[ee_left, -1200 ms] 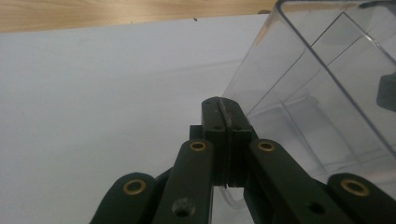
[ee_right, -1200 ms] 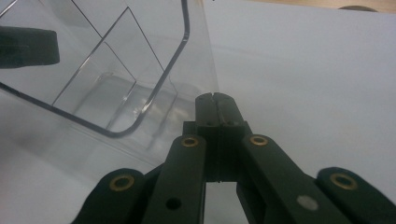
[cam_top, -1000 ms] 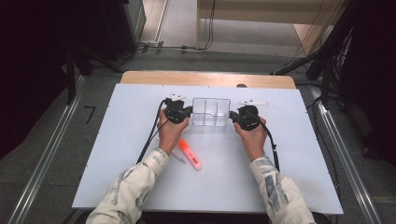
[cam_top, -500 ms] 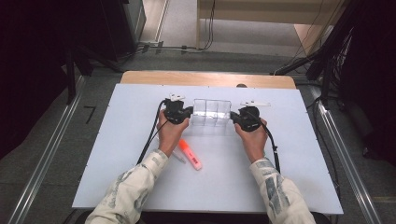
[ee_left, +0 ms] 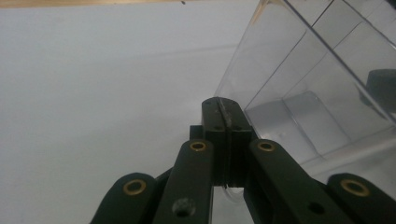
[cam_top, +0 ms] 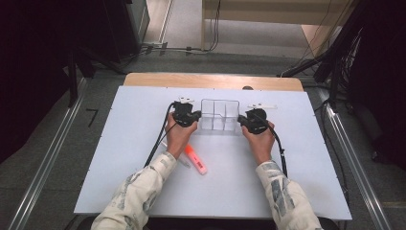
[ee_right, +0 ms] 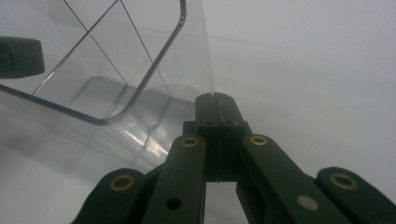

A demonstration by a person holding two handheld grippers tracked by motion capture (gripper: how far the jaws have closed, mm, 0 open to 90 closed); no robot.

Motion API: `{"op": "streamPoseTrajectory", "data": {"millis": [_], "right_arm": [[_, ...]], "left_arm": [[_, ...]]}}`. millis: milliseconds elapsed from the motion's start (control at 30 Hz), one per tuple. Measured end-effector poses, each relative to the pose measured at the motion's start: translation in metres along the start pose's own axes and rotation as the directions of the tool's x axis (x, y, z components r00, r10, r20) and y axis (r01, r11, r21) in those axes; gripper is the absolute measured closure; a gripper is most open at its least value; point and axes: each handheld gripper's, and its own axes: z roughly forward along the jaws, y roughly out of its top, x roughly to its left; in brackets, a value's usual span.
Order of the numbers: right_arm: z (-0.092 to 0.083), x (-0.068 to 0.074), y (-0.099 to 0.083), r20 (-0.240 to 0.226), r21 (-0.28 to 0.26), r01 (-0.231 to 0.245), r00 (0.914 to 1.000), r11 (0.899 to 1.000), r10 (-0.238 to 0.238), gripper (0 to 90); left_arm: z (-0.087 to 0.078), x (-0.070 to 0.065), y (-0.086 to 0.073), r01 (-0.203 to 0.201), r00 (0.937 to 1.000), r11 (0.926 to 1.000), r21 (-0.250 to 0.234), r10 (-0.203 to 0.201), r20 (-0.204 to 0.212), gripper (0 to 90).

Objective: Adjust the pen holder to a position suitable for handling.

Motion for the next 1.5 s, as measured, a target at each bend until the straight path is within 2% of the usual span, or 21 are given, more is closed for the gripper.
{"op": "streamPoseTrajectory", "data": {"millis": [167,267,400,600,733,833,1000,1167,1200,1300,1400,1500], "right_arm": [[-0.010,-0.010,-0.005,-0.002,0.017,-0.003,1.0000,1.000,0.003,88.1],[-0.013,-0.010,-0.007,-0.007,0.024,-0.004,1.0000,1.000,0.004,88.1],[-0.013,0.001,-0.009,-0.020,0.028,0.016,0.9997,0.999,-0.015,88.1],[-0.012,0.023,-0.014,-0.041,0.027,0.004,0.9991,1.000,-0.003,88.1],[-0.013,0.032,-0.018,-0.032,0.018,0.013,0.9994,1.000,-0.013,88.1],[-0.013,0.030,-0.018,-0.024,0.017,0.010,0.9997,1.000,-0.010,88.1],[-0.018,0.020,-0.020,-0.014,0.019,-0.004,0.9999,1.000,0.005,88.0],[-0.018,0.020,-0.020,-0.005,0.012,0.017,0.9998,1.000,-0.017,87.8],[-0.018,0.020,-0.020,-0.005,0.012,0.017,0.9998,1.000,-0.017,87.8],[-0.021,0.019,-0.020,0.018,0.002,0.033,0.9993,0.999,-0.033,79.0],[-0.027,0.017,-0.018,0.049,-0.012,0.053,0.9974,0.999,-0.052,72.3],[-0.033,0.014,-0.018,0.065,-0.029,0.052,0.9966,0.998,-0.050,64.1]], "left_arm": [[-0.004,-0.013,-0.005,-0.008,0.9997,0.9996,0.028,0.007,0.023,90.0],[-0.010,-0.013,-0.008,-0.007,0.9996,0.9991,0.042,0.005,0.028,90.0],[-0.021,-0.005,-0.014,0.001,0.9998,0.9991,0.042,-0.002,0.022,90.0],[-0.033,0.007,-0.020,-0.014,0.9999,0.9994,0.033,0.014,0.002,90.0],[-0.039,0.011,-0.024,-0.007,1.0000,0.9995,0.030,0.007,0.005,90.0],[-0.037,0.007,-0.025,-0.007,0.9999,0.9996,0.028,0.006,0.012,90.0],[-0.032,-0.001,-0.025,-0.027,0.9994,0.9990,0.036,0.026,0.021,90.0],[-0.031,-0.002,-0.027,-0.028,0.9996,0.9994,0.022,0.028,0.012,90.0],[-0.031,-0.002,-0.027,-0.028,0.9996,0.9994,0.022,0.028,0.012,88.3],[-0.036,0.004,-0.026,-0.037,0.9991,0.9993,-0.004,0.037,-0.022,78.7],[-0.044,0.010,-0.025,-0.046,0.9971,0.9984,-0.031,0.044,-0.062,65.2],[-0.054,0.019,-0.026,-0.044,0.9949,0.9974,-0.057,0.038,-0.094,53.4]]}}
